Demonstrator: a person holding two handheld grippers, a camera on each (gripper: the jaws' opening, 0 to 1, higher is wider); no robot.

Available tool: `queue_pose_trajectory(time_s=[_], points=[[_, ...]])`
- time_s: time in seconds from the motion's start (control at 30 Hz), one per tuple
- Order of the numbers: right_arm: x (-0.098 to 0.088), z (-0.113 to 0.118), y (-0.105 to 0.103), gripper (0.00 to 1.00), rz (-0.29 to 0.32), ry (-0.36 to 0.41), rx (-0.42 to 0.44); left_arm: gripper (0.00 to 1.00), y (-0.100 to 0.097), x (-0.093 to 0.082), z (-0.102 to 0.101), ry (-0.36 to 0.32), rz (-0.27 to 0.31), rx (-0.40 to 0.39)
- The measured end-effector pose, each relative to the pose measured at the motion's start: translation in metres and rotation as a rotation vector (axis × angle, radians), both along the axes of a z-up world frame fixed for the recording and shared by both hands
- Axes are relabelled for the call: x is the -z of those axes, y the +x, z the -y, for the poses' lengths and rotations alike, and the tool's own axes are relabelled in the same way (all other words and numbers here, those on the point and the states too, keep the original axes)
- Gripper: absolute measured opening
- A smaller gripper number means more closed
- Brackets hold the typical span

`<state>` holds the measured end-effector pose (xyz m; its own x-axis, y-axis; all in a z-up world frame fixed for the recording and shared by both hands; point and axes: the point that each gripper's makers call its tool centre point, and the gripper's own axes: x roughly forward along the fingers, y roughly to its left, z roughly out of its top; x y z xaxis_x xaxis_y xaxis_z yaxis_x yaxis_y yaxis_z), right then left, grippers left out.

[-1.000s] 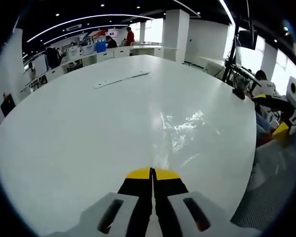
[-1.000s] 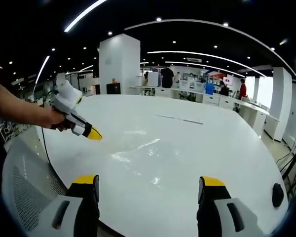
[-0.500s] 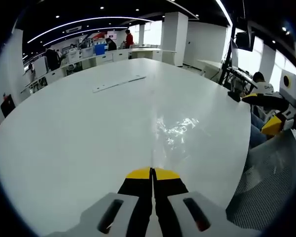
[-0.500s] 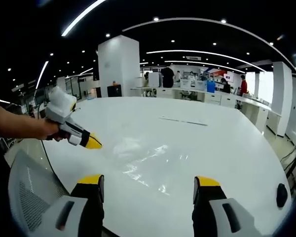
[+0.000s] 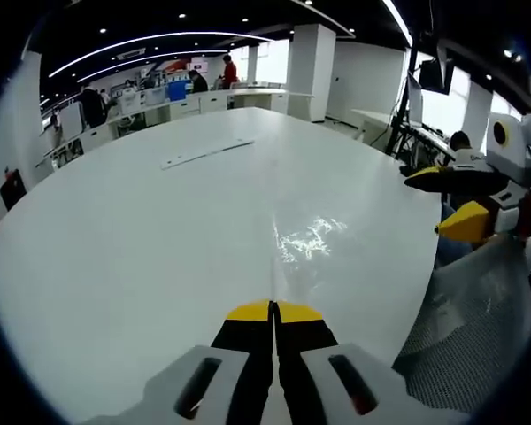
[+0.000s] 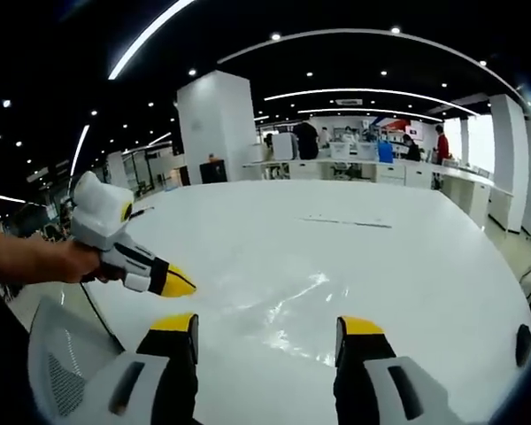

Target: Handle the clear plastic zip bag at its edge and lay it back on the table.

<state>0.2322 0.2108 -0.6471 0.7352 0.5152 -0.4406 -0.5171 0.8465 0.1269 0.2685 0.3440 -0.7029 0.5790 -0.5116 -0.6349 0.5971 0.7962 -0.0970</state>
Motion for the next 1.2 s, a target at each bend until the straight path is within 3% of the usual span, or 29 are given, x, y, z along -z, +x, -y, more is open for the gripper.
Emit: queue_pose_trajectory(time_s=[0.67, 1.2], points=[[0.006, -0.021, 0.006, 0.48, -0.071, 0.095, -0.006, 0.00, -0.015, -0.015, 0.018, -0.010, -0.002, 0.049], [0.007, -0.041, 0.012, 0.46, -0.095, 0.125, -0.024, 0.00, -0.023, -0.025, 0.026, -0.030, 0.009, 0.073]])
